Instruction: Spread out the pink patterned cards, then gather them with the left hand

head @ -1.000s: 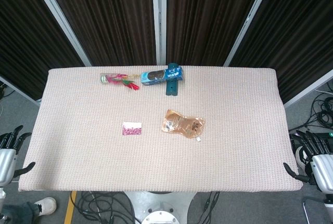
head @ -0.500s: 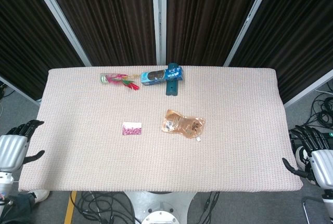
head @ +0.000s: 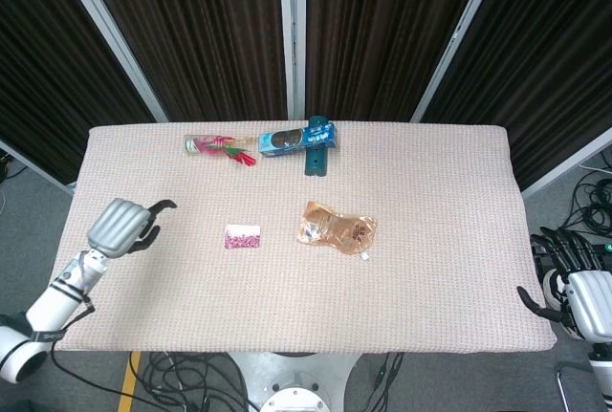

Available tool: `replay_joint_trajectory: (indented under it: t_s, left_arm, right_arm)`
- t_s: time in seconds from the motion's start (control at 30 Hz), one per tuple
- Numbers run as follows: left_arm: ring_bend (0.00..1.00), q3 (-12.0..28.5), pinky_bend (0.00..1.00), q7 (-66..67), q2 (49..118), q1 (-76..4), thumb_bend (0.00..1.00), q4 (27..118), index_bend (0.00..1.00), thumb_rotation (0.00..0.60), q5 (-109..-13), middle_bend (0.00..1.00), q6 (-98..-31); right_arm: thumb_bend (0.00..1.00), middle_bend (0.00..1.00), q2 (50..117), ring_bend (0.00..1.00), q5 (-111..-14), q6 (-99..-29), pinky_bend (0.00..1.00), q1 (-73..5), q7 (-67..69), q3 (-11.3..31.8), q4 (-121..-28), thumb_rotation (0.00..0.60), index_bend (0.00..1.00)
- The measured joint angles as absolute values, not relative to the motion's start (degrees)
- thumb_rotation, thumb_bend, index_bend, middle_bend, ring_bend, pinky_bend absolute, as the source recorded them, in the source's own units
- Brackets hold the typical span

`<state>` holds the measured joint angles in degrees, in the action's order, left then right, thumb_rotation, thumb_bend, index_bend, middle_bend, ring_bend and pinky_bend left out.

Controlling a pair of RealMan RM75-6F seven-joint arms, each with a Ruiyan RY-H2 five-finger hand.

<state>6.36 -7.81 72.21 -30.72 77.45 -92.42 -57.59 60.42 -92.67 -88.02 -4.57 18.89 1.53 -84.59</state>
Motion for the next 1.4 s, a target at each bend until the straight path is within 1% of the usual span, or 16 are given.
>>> replay_joint_trajectory:
  t_s: [0.27,0.4,0.6,1.1,1.27,1.4]
  left_arm:
    - [0.93,5.30,0.98,-3.95,78.80,-37.82,0.58,74.64,0.27,0.600,-91.12,0.89,-47.34]
    - [0.93,5.36,0.98,-2.03,82.12,-40.92,0.58,73.14,0.27,0.600,-88.36,0.89,-42.74]
    - [0.93,5.33,0.98,1.10,85.54,-44.37,0.58,71.11,0.27,0.600,-85.00,0.89,-37.61]
    - [0.93,5.13,0.98,9.30,91.52,-49.35,0.58,66.56,0.27,0.600,-75.54,0.89,-30.54]
    - [0.93,4.18,0.98,12.03,91.83,-50.05,0.58,65.80,0.27,0.600,-72.51,0.89,-28.86]
    - [0.93,3.15,0.98,14.19,90.24,-50.04,0.58,67.13,0.27,0.600,-70.45,0.89,-28.73]
  right_arm:
    - [0.22,0.09,60.13,0.00,-91.72,-87.00,0.00,-4.81,18.45,1.64,-85.04,0.456,0.13]
    - [0.22,0.09,60.01,0.00,-91.47,-86.75,0.00,-4.85,18.44,1.62,-85.13,0.466,0.13]
    - [0.22,0.09,60.05,0.00,-90.99,-86.16,0.00,-4.96,18.51,1.67,-85.02,0.463,0.13]
    - [0.22,0.09,60.48,0.00,-90.15,-85.44,0.00,-5.04,19.03,1.74,-84.17,0.470,0.13]
    - [0.22,0.09,60.64,0.00,-90.04,-85.38,0.00,-4.95,19.49,1.68,-83.78,0.468,0.13]
    - [0.22,0.09,60.78,0.00,-90.12,-85.29,0.00,-5.00,19.70,1.64,-83.58,0.468,0.13]
